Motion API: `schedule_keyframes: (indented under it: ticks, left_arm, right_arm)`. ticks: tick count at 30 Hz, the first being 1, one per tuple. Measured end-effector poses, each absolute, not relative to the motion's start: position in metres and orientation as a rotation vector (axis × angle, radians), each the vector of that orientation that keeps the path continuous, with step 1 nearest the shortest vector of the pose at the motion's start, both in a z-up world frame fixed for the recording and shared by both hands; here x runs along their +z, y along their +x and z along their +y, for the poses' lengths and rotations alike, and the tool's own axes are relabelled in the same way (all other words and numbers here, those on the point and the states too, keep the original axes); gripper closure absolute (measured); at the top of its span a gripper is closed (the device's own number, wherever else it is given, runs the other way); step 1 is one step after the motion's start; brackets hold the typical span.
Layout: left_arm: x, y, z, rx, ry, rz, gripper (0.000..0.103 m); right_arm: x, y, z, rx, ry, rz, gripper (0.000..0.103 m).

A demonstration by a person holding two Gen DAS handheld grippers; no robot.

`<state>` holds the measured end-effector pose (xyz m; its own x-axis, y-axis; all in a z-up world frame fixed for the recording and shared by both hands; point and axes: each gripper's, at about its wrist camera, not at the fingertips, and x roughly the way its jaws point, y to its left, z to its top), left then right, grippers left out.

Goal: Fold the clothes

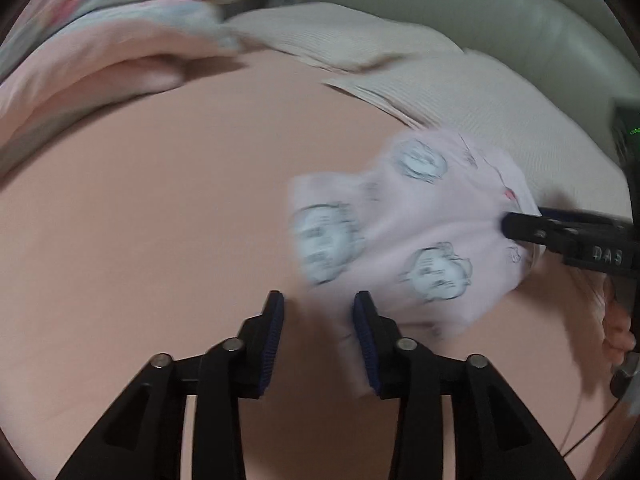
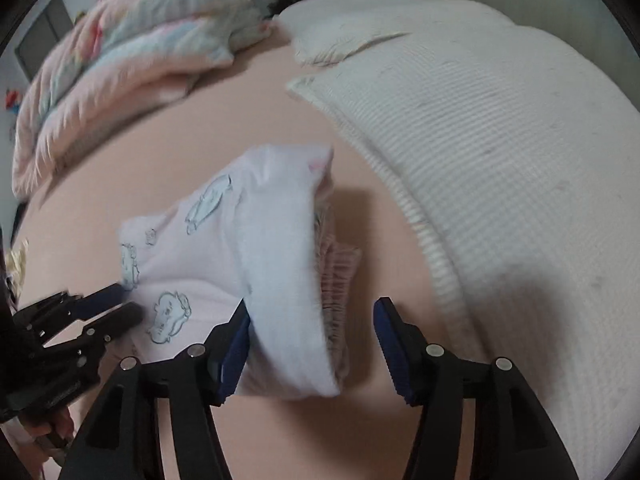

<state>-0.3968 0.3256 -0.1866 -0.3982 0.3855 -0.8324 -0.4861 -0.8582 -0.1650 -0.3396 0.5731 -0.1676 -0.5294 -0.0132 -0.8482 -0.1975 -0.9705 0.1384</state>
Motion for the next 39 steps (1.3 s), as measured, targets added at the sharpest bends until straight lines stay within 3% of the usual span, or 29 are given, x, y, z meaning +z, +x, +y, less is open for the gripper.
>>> schedule_keyframes:
  ticks: [7,9,12,14,18,31,39]
  left_arm:
    - [-0.134,-0.344,0.277,2.177,-1.254,-0.1,0.066]
    - [-0.122,-0.327,0.256,2.165,-1.254,-0.189,0.057]
    - [-0.109,-0.311,0.218,2.19,-1.26,-0.248,0.034]
    - [-0.096,-0.305,0.2,2.266,-1.281,-0.201,0.012]
    - [-0.069,-0.295,0.148,2.52,-1.291,-0.136,0.011]
    - [-0.011,-0.215,-0.037,2.842,-1.138,-0.276,0.011]
    - [-0.001,-0.149,-0.081,2.845,-1.092,-0.334,0.011]
  right_arm:
    - [-0.118,-0.297,0.493,2.686,-1.325,0.112,0.043]
    - [-0.114,-0.281,0.464,2.712,-1.386,0.139,0.042]
    - [-0.104,-0.246,0.419,2.718,-1.452,0.126,0.026]
    - [-0.092,-0.232,0.385,2.721,-1.435,0.067,0.025]
    - [-0.064,-0.224,0.331,2.757,-1.396,0.045,0.022]
    - [0.0,-0.212,0.19,2.902,-1.311,-0.037,0.02]
    - [0.029,-0.157,0.139,2.997,-1.295,0.009,0.02]
